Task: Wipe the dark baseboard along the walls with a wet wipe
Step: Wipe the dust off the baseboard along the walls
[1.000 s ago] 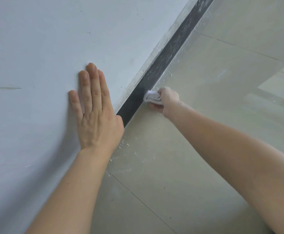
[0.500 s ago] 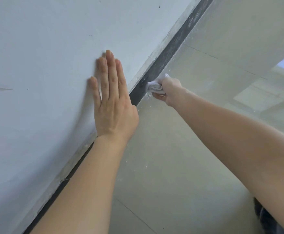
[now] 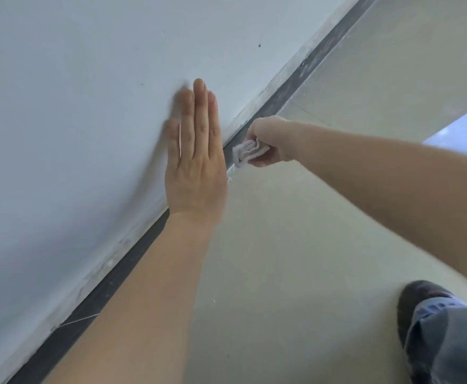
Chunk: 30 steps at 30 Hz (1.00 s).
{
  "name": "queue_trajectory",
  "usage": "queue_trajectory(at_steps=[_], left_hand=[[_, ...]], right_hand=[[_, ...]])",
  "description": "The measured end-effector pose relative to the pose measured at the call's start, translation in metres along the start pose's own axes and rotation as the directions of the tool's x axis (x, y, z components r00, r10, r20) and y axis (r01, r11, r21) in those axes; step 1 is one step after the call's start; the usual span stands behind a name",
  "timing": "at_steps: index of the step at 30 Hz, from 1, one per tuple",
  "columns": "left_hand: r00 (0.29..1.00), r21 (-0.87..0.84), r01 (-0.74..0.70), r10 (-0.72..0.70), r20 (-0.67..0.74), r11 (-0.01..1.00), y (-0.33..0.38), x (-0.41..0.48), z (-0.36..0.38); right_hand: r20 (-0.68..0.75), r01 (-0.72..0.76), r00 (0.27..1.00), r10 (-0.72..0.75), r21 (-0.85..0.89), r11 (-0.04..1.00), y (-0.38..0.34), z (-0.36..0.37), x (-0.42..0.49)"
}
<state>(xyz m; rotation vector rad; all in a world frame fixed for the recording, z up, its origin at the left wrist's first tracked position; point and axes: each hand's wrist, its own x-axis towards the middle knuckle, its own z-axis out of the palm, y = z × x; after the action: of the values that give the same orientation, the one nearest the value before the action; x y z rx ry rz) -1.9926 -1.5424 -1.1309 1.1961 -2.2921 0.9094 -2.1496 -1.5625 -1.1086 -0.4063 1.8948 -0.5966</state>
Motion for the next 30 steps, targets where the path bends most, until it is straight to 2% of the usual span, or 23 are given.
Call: queue_trajectory(at_steps=[2, 4, 6, 8, 11, 13, 15, 17, 21, 23, 25, 30], left_hand=[[1.0, -0.028, 0.003, -0.004, -0.025, 1.0, 0.007, 0.014, 0.004], [1.0, -0.022, 0.007, -0.007, -0.011, 1.0, 0.012, 0.024, 0.009], [1.0, 0.009, -0.001, 0.001, 0.029, 1.0, 0.015, 0.027, 0.01], [0.994, 0.031, -0.025, 0.022, 0.105, 0.999, 0.014, 0.024, 0.005], [0.976, 0.091, -0.101, 0.08, 0.204, 0.991, -0.003, 0.016, 0.001], [0.955, 0.123, -0.174, 0.136, 0.264, 0.977, -0.016, 0.015, -0.003], [0.934, 0.156, -0.225, 0.168, 0.314, 0.962, -0.021, 0.018, -0.008], [0.919, 0.208, -0.274, 0.192, 0.345, 0.939, -0.02, 0.024, -0.013], [0.883, 0.25, -0.388, 0.28, 0.378, 0.887, -0.011, 0.047, -0.017], [0.869, 0.253, -0.422, 0.308, 0.387, 0.871, -0.006, 0.057, -0.019], [0.859, 0.25, -0.43, 0.307, 0.41, 0.868, -0.003, 0.063, -0.022], [0.846, 0.162, -0.384, 0.276, 0.457, 0.909, -0.009, 0.069, -0.032]], right_hand=[[0.033, 0.077, 0.997, -0.069, -0.336, 0.939, -0.002, -0.016, -0.006], [0.076, 0.157, 0.987, -0.139, -0.545, 0.823, 0.004, -0.03, -0.013], [0.127, 0.198, 0.98, -0.152, -0.615, 0.763, 0.015, -0.042, -0.018], [0.199, 0.208, 0.974, -0.106, -0.612, 0.763, 0.029, -0.042, -0.018], [0.315, 0.212, 0.948, -0.052, -0.499, 0.84, 0.048, -0.025, -0.003], [0.324, 0.154, 0.944, -0.056, -0.287, 0.946, 0.056, -0.007, 0.014], [0.308, 0.008, 0.951, -0.006, -0.005, 1.0, 0.06, 0.009, 0.025], [0.385, -0.111, 0.921, 0.05, 0.139, 0.984, 0.064, 0.024, 0.028], [0.538, -0.242, 0.84, 0.075, 0.247, 0.938, 0.058, 0.044, 0.026], [0.544, -0.29, 0.836, 0.068, 0.334, 0.897, 0.05, 0.046, 0.033], [0.517, -0.263, 0.855, 0.037, 0.372, 0.89, 0.043, 0.041, 0.044], [0.467, -0.278, 0.884, 0.037, 0.46, 0.843, 0.034, 0.001, 0.068]])
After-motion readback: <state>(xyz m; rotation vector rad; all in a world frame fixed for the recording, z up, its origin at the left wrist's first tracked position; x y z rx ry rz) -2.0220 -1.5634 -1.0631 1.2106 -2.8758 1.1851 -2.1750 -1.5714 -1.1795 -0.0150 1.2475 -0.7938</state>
